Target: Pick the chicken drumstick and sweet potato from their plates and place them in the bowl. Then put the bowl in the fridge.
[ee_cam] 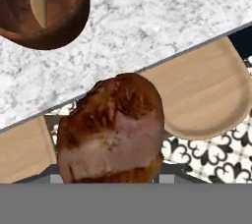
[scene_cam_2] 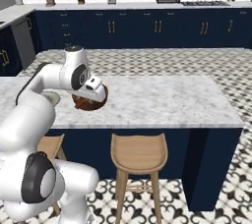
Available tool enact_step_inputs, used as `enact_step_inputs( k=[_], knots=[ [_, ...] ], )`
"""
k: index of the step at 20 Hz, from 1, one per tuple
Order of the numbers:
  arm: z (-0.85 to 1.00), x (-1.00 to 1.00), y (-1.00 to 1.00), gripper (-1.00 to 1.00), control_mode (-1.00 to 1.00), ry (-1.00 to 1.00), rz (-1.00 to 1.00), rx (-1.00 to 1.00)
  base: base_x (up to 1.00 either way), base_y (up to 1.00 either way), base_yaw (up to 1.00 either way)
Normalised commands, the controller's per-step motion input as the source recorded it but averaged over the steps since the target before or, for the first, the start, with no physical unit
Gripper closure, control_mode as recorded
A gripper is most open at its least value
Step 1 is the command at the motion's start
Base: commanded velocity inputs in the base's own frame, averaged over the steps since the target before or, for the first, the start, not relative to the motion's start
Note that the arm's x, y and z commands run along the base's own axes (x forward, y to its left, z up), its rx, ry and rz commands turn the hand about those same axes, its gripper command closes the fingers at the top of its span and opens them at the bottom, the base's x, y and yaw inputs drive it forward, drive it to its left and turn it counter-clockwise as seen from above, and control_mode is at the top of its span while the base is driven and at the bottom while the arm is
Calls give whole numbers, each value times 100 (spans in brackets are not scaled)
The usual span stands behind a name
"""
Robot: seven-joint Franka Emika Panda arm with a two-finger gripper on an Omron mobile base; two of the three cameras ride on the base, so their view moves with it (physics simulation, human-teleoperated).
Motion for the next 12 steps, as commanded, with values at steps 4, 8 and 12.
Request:
enact_step_inputs(
  k=[4, 8, 12],
  knots=[
    [0, 0, 0, 100, 100, 0, 0, 0, 100, 6, 17],
    [-5, 100, 43, 100, -100, 0, 14, 0, 0, 0, 0],
    [-13, 100, 36, 100, -100, 3, 8, 0, 0, 0, 0]
  ],
)
